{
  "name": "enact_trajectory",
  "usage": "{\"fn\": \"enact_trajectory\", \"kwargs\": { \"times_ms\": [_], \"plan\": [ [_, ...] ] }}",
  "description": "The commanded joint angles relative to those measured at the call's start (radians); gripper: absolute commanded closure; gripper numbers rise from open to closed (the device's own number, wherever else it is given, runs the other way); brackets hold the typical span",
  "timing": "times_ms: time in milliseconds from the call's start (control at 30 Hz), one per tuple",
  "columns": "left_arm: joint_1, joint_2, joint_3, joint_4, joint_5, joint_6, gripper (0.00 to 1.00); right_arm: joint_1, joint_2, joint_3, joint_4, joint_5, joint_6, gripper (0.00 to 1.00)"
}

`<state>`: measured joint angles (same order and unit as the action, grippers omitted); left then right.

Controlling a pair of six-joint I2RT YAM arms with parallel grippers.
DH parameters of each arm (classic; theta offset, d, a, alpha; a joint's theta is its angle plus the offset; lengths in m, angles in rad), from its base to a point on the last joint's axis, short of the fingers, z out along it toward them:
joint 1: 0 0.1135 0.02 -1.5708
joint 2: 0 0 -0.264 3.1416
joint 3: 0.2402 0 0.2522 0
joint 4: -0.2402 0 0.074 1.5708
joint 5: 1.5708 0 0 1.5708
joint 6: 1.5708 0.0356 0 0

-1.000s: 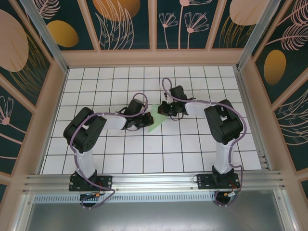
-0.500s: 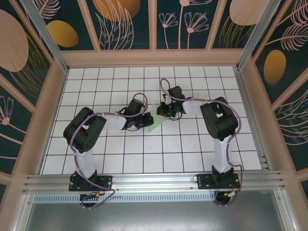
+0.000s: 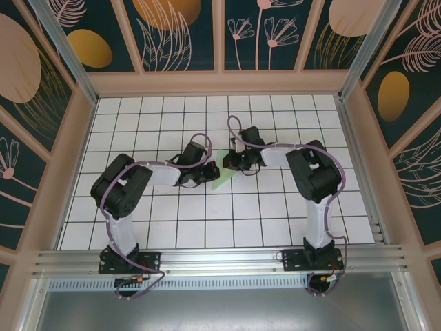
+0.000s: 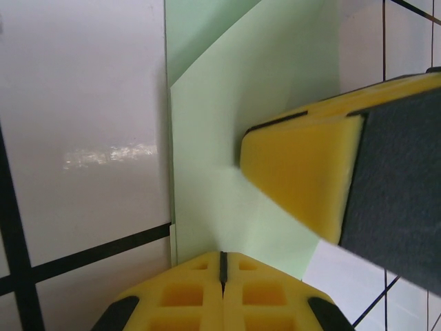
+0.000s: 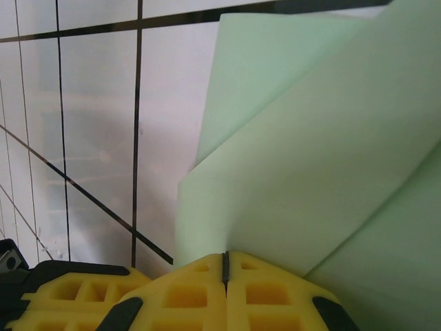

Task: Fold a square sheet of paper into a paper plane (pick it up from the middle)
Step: Fourth fold the wing at the center of the table.

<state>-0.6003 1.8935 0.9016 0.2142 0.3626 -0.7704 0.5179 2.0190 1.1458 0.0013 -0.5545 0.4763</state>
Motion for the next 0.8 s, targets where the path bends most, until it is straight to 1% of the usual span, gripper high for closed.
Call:
{"fn": "enact_trajectory", "kwargs": {
  "times_ms": [0,133,267,433,633,767],
  "plan": [
    [0.004,0.058,-0.043,-0.147,-0.021,0.018,1.00,-0.007,0.009,0.016,-0.006,0.003,-0.019,0.96],
    [0.004,0.058,-0.044,-0.151,-0.019,0.022,1.00,-0.038,0.045,0.068,-0.022,0.033,-0.021,0.96],
    [0.005,0.056,-0.058,-0.150,-0.014,0.014,1.00,-0.085,0.107,0.147,-0.048,0.019,-0.001,0.96],
    [0.005,0.053,-0.079,-0.142,-0.014,0.008,1.00,-0.135,0.161,0.213,-0.076,0.069,-0.007,0.96],
    [0.004,0.052,-0.078,-0.142,-0.011,0.006,1.00,-0.196,0.188,0.283,-0.093,0.120,-0.020,0.96],
    [0.005,0.055,-0.069,-0.144,-0.011,0.009,1.00,-0.204,0.163,0.315,-0.099,0.106,-0.036,0.96]
  ]
}}
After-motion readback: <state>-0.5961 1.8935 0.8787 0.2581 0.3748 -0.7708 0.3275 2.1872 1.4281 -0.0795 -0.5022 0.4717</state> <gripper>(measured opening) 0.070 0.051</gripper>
